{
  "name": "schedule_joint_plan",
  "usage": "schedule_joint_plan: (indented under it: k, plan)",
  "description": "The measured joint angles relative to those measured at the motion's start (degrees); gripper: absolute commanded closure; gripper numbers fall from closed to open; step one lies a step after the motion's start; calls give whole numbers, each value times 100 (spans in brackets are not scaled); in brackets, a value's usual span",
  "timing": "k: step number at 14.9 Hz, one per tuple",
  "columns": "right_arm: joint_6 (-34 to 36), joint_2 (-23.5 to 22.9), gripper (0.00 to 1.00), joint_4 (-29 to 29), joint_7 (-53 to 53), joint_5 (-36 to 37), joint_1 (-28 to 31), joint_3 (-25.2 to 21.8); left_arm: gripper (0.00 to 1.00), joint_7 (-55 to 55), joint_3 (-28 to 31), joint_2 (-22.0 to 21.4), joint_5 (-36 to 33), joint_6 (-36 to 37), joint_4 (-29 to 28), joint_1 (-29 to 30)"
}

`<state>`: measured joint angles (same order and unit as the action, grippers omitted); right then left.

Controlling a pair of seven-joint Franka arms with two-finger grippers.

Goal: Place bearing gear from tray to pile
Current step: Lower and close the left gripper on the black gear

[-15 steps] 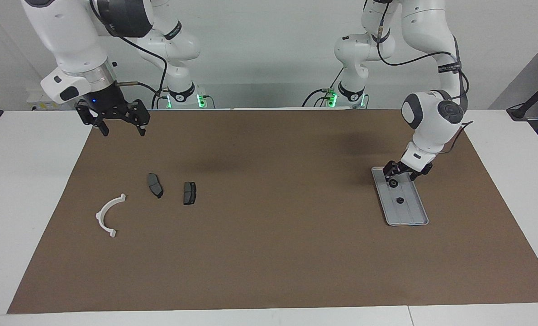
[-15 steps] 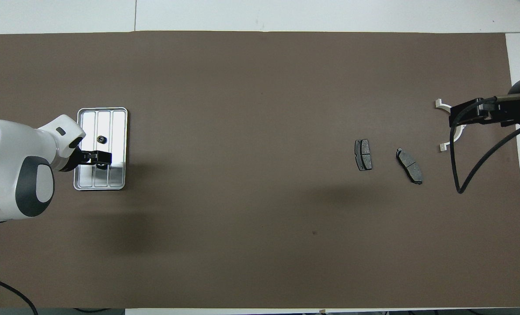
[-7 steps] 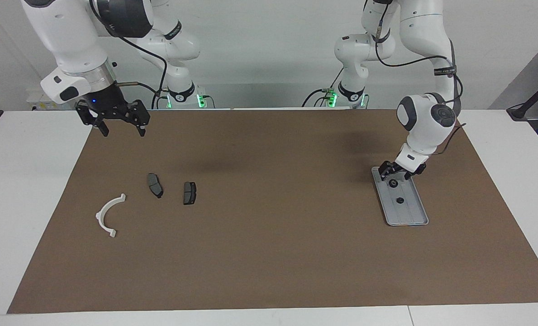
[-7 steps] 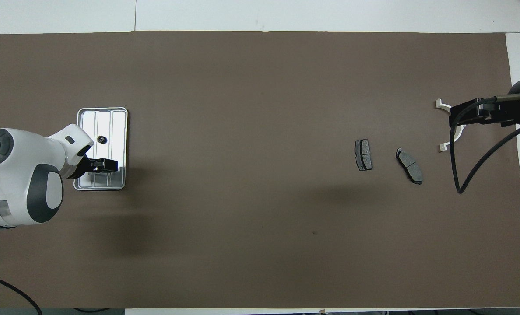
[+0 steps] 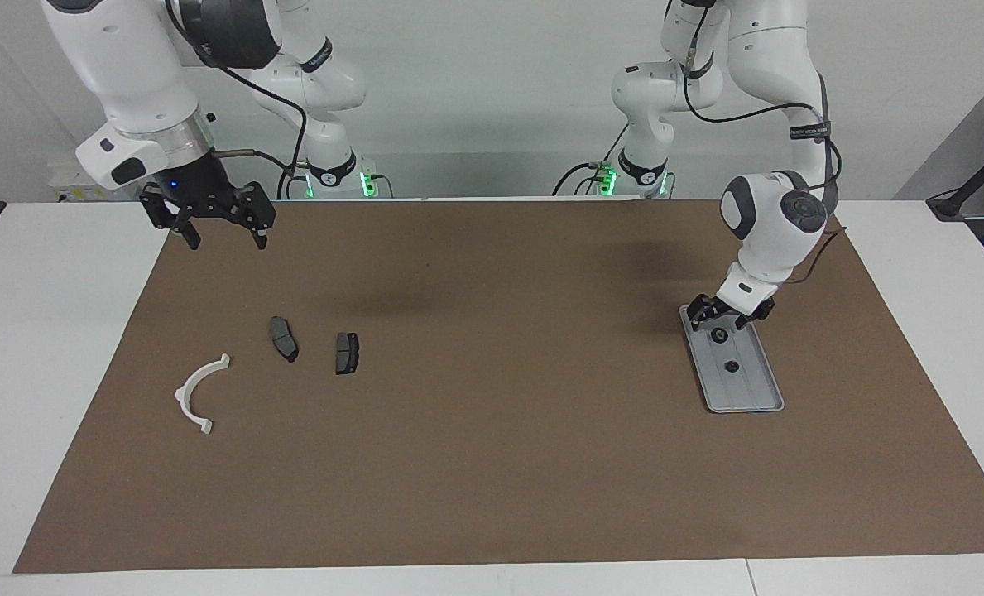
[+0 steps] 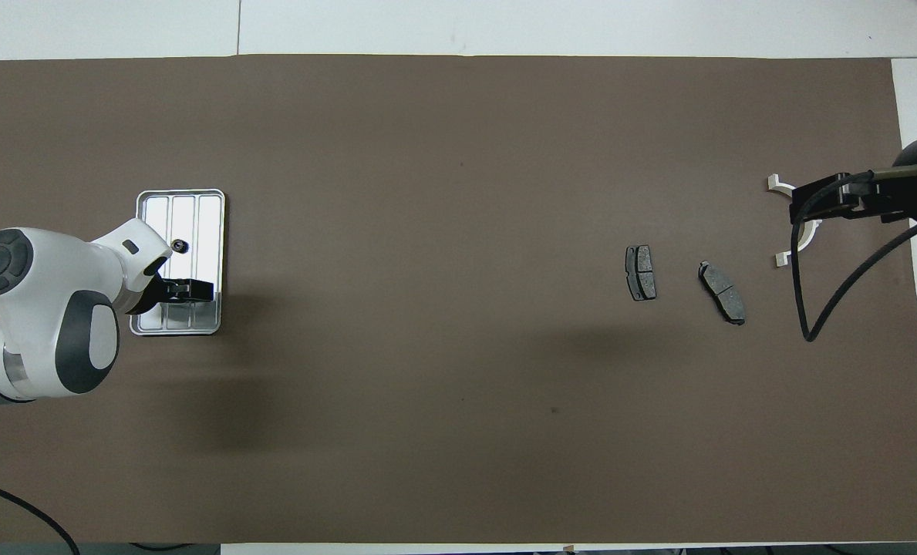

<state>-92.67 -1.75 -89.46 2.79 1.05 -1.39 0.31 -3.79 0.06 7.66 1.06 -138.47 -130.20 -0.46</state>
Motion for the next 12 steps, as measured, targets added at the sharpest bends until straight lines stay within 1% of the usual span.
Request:
schedule_joint_plan:
  k: [8,9,11,12]
  plan:
    - [-52,0,0,-3,0,0,0,1,5,0,10,91,0,-246,-41,0]
    - [-67,0,0,-4,0,0,0,1,6,0,12,96,0,-251,-42,0]
    - [-69,0,0,-7,0,0,0,1,15,-3,14,114,0,-263,-46,0]
    - [-70,0,0,-9,0,0,0,1,22,-3,15,129,0,-297,-46,0]
